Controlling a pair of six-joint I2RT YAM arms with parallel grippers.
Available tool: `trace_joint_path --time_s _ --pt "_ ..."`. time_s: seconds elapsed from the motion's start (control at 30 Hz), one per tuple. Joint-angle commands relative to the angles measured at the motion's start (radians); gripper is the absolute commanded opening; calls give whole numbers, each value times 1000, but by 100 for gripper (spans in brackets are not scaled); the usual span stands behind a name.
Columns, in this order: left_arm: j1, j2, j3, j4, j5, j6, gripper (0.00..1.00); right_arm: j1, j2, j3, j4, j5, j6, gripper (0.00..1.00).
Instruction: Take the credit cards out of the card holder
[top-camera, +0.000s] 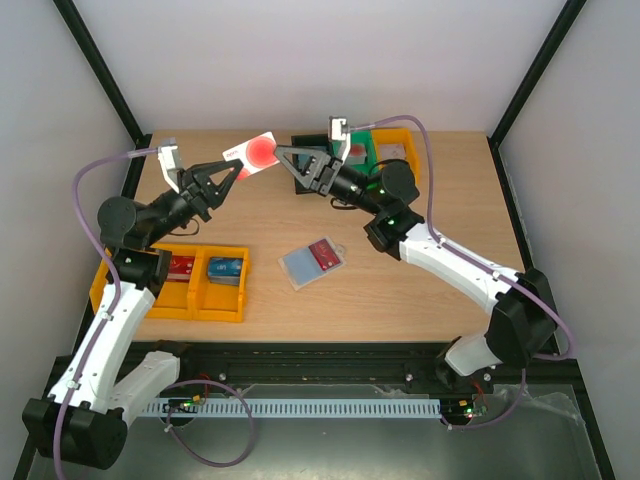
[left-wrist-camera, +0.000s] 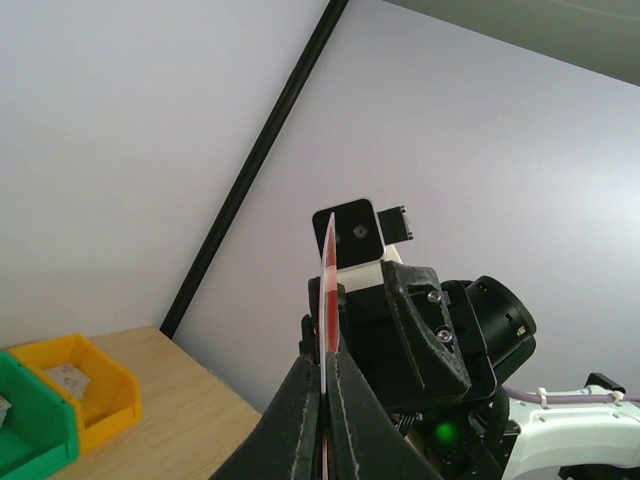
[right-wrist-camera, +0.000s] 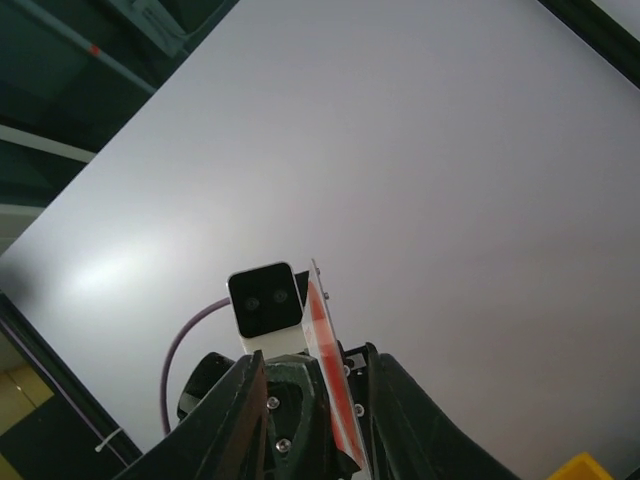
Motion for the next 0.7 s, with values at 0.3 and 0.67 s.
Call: trace_joint_path --time_s 0.3,0.67 --pt "-4 -7 -49 16 -29 12 2 15 28 67 -41 3 -49 2" --pt "37 -30 -182 -386 -454 94 100 -274 24 -19 -292 131 31 2"
